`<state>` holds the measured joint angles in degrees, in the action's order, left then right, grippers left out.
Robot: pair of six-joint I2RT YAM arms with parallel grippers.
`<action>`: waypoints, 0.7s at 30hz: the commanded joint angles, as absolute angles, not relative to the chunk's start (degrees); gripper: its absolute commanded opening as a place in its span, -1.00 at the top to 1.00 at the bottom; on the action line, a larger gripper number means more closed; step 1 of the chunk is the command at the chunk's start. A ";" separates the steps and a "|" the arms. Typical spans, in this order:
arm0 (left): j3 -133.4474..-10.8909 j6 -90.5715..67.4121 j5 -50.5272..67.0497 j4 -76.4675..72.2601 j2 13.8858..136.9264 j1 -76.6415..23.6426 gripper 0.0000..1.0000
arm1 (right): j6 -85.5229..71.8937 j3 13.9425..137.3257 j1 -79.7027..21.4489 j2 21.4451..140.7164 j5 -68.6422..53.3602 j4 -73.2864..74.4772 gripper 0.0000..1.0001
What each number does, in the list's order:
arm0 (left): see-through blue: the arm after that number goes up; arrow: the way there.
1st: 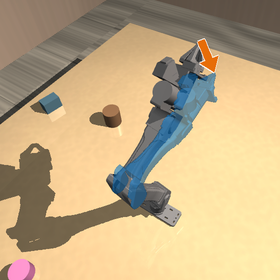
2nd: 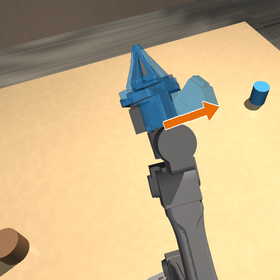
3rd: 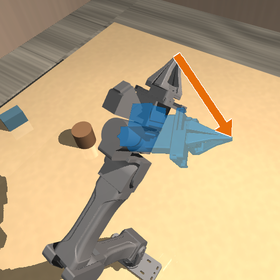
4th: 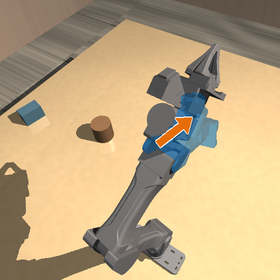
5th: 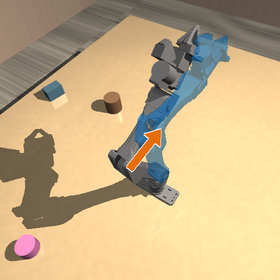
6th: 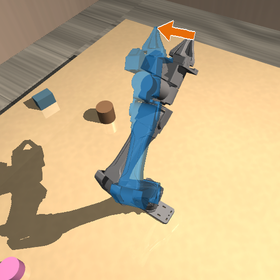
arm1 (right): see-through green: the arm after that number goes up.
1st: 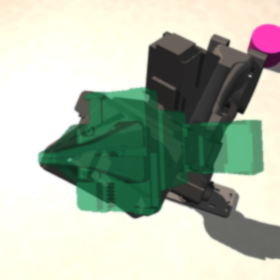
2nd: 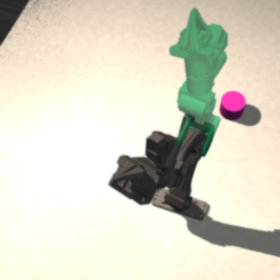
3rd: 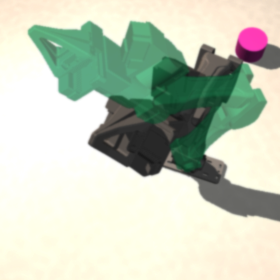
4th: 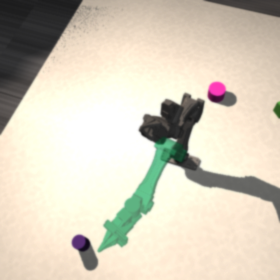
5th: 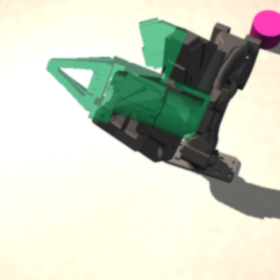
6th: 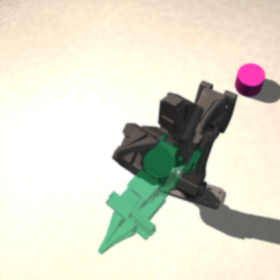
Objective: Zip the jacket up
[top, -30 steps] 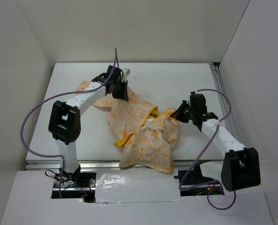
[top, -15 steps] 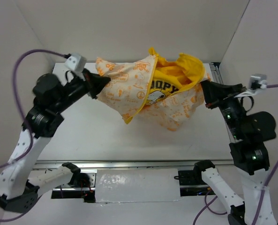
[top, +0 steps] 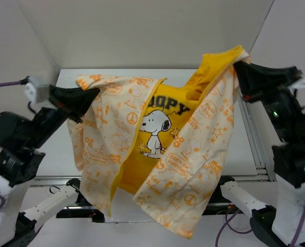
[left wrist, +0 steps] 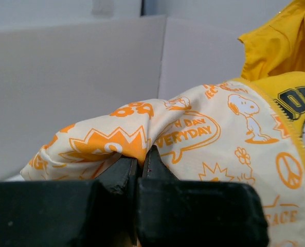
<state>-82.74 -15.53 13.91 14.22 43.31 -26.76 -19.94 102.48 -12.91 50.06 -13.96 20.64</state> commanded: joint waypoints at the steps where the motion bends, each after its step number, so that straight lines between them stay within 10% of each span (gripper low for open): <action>1: -77.62 -17.48 3.89 11.17 53.05 -26.37 1.00 | -17.68 93.82 -12.92 62.28 -10.81 22.26 1.00; 7: -72.77 -22.04 -1.68 8.35 72.71 -22.95 1.00 | -10.74 81.82 -12.66 78.96 -3.89 11.52 1.00; 9: -77.58 -25.29 1.47 9.48 83.42 -19.70 0.60 | -8.97 84.27 -12.31 88.27 -1.95 13.00 0.92; 10: -80.65 -26.53 3.23 14.80 87.58 -18.82 0.06 | -9.05 88.12 -12.30 91.11 2.76 15.62 0.39; 12: -89.80 -28.82 4.83 20.02 96.71 -17.41 -0.17 | -9.66 93.92 -12.39 98.22 6.92 20.54 -0.99; 14: -92.54 -28.65 4.66 21.62 99.40 -17.40 -0.31 | -10.63 94.83 -12.30 99.40 8.78 21.53 -0.99; 15: -91.07 -28.22 5.62 20.32 98.71 -17.40 -0.98 | -11.42 91.18 -12.57 96.88 8.35 19.71 -0.99; 21: -78.69 -30.23 7.11 18.37 88.72 -17.58 -0.99 | -15.99 77.21 -14.41 84.74 4.22 21.08 -0.99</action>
<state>-81.78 -28.03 4.64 19.73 96.84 -16.99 -13.04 81.95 -12.82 94.50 4.23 21.43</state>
